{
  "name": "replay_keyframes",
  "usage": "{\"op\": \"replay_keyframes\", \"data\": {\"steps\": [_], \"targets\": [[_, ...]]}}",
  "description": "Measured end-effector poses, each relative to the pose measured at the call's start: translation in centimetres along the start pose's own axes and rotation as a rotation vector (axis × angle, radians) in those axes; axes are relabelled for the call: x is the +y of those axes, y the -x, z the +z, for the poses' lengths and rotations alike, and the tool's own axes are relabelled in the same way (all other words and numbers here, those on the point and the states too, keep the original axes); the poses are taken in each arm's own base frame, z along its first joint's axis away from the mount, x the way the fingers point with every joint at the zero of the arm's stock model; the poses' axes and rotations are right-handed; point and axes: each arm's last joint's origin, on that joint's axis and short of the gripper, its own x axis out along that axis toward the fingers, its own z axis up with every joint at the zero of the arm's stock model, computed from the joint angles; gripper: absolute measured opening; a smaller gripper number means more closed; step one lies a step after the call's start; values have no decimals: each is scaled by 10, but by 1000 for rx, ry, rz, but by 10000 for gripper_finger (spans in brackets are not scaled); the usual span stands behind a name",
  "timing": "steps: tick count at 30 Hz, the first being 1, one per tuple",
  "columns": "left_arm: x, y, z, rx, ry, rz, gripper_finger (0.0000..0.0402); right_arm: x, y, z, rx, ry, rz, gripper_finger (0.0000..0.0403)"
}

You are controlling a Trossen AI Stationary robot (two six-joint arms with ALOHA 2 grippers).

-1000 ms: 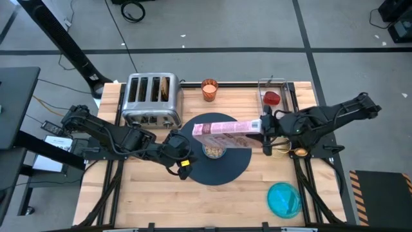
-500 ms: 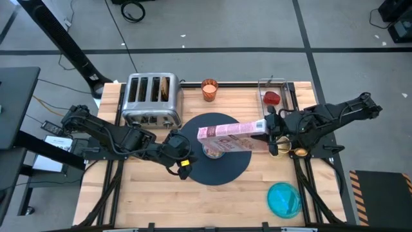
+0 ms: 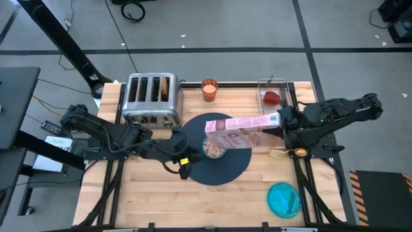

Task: Arrange a breakfast setting
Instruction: Pour the cereal from the cereal box into the blue bowl

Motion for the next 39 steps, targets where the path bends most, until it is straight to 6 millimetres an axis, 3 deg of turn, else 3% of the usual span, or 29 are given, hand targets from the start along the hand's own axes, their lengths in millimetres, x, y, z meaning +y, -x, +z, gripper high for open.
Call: {"op": "replay_keyframes", "data": {"steps": [8, 13, 18, 39], "targets": [[-10, 26, 31, -241, -60, -119, 144, -11, 25, -12, -94, -15, 47, 161], [-14, 44, 47, -380, -112, -161, 144, -15, 28, -26, -131, -34, 59, 161], [-17, 49, 57, -489, -173, -184, 144, -17, 26, -36, -193, -48, 88, 161], [-20, 50, 62, -563, -104, -189, 144, -30, 27, -89, -439, -89, 147, 162]]}}
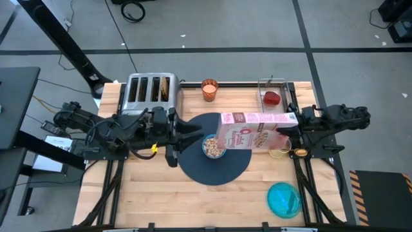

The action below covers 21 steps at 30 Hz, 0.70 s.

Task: Arrange a breakfast setting
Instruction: Pour the cereal from the cereal box into the blue bowl

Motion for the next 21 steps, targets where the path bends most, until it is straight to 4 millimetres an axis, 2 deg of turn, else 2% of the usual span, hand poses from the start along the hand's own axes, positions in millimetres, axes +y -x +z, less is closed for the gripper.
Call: {"op": "replay_keyframes", "data": {"steps": [9, 17, 21], "targets": [[-2, 0, 7, -66, 10, -4, 144, -3, 8, -7, -59, 25, 39, 162], [-2, -4, 8, -120, -5, 18, 144, 0, 10, 8, -203, 18, 90, 162], [-1, -5, 8, -124, -14, 24, 144, 0, 11, 8, -207, 18, 64, 162]]}}
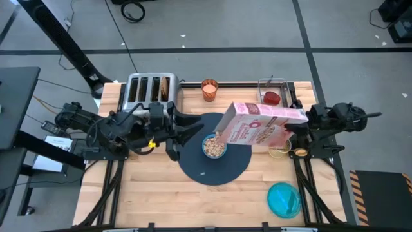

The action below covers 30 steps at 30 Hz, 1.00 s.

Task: Arrange a breakfast setting
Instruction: Pour the cereal from the cereal box into the blue bowl

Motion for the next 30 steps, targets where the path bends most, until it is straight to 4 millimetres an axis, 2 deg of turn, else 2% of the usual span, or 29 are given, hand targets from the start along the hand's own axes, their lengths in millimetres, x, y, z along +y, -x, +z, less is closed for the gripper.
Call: {"op": "replay_keyframes", "data": {"steps": [6, 13, 17, 24, 30], "targets": [[1, -1, -2, -2, -33, 19, 144, 1, 0, 10, -101, -32, 13, 162], [9, -18, -16, -7, -67, 92, 151, 4, 3, 28, -283, -69, 68, 162], [12, -30, -22, -28, -54, 25, 182, 6, 2, 38, -383, -93, 113, 162], [28, -49, -32, -31, -149, 10, 269, 11, -7, 49, -504, -139, 187, 162], [34, -67, -40, -127, -179, -83, 286, 16, -27, 53, -587, -79, 147, 162]]}}
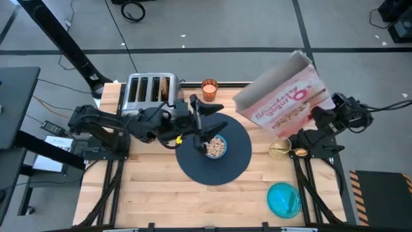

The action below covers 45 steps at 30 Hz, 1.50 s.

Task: Arrange a breakfast setting
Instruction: Pour the cereal from the cereal box into the blue bowl

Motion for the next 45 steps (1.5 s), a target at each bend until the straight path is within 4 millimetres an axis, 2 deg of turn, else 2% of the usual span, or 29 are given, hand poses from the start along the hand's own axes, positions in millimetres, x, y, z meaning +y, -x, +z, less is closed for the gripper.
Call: {"op": "replay_keyframes", "data": {"steps": [10, 22, 26, 37, 41, 45], "targets": [[24, -21, -24, -36, 17, -14, 286, -1, -28, -33, -22, 72, -50, 160], [32, -26, -29, -55, 25, -52, 277, -13, -44, -65, -27, 136, -97, 158], [34, -27, -28, -63, 42, -46, 230, -16, -47, -72, -40, 146, -93, 158], [40, -28, -25, -79, 45, -33, 22, -18, -49, -81, -17, 155, -131, 164], [40, -28, -25, -77, 41, -32, 11, -19, -49, -84, 24, 161, -141, 186], [39, -27, -24, -77, 21, -35, 8, -20, -48, -87, 83, 168, -147, 231]]}}
